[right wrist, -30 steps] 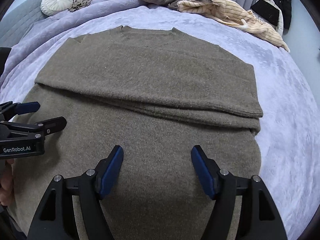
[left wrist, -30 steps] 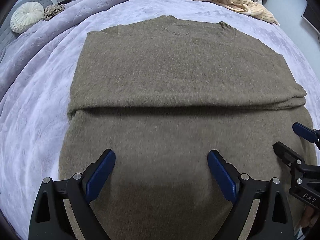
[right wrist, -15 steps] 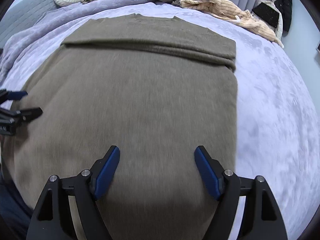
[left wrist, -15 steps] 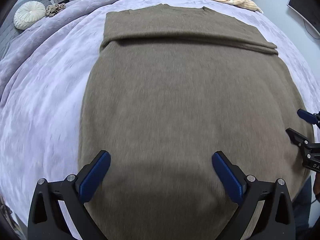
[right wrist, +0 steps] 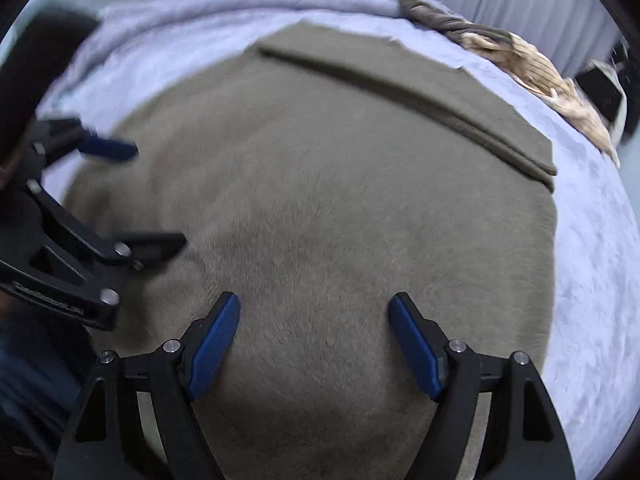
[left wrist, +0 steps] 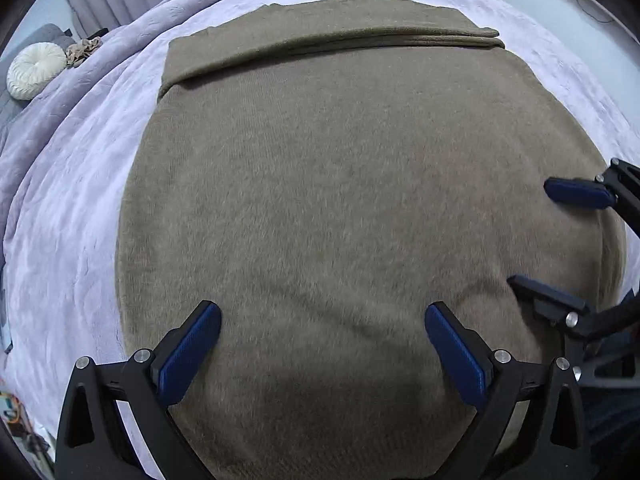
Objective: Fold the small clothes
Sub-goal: 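Grasp the sweater hem with the right tool while the left tool grasps the hem too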
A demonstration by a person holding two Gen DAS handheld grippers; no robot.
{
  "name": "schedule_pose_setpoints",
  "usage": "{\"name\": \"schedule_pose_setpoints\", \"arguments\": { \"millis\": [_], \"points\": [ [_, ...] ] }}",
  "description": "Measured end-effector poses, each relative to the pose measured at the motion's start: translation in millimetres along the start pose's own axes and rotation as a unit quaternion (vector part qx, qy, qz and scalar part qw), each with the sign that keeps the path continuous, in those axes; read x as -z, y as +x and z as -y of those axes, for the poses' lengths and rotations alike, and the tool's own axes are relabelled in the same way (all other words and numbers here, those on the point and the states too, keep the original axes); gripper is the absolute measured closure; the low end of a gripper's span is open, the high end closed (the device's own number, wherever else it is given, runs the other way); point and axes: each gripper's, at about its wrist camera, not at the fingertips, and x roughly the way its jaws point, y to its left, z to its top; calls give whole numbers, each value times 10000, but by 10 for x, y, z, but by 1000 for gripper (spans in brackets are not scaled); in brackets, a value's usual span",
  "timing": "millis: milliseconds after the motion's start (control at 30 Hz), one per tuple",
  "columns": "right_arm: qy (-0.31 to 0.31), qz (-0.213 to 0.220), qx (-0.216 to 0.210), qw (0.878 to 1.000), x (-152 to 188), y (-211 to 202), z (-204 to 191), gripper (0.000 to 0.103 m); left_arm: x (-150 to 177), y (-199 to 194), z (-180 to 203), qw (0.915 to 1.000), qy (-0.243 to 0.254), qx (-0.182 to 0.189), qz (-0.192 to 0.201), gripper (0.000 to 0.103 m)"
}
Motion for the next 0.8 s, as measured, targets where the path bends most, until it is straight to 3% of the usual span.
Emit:
{"name": "schedule_pose_setpoints", "arguments": {
  "millis": [300, 367, 467, 567, 700, 800],
  "points": [
    [-98, -123, 41, 9999, 549, -376, 156, 23, 463, -319, -335, 9991, -300, 300, 42, 1],
    [119, -125, 19, 9998, 593, -496, 232, 22, 536, -438, -517, 9976, -608, 281, 200, 1],
    [773, -96, -57, 9969, 790, -649, 463, 22, 752, -407, -845, 9913, -1206, 524, 20, 1],
    [1488, -321, -460, 9873, 1013, -580, 706, 22, 942, -222, -1109, 9754, -1825, 1195, -325, 1],
    [2042, -289, -1132, 9719, 1102, -383, 815, 22, 903, -200, -1090, 9732, -1706, 1521, -256, 1],
    [1971, -149, -1452, 9695, 1055, -316, 738, 22, 756, -225, -901, 9744, -1404, 1722, -347, 1]
  ]
}}
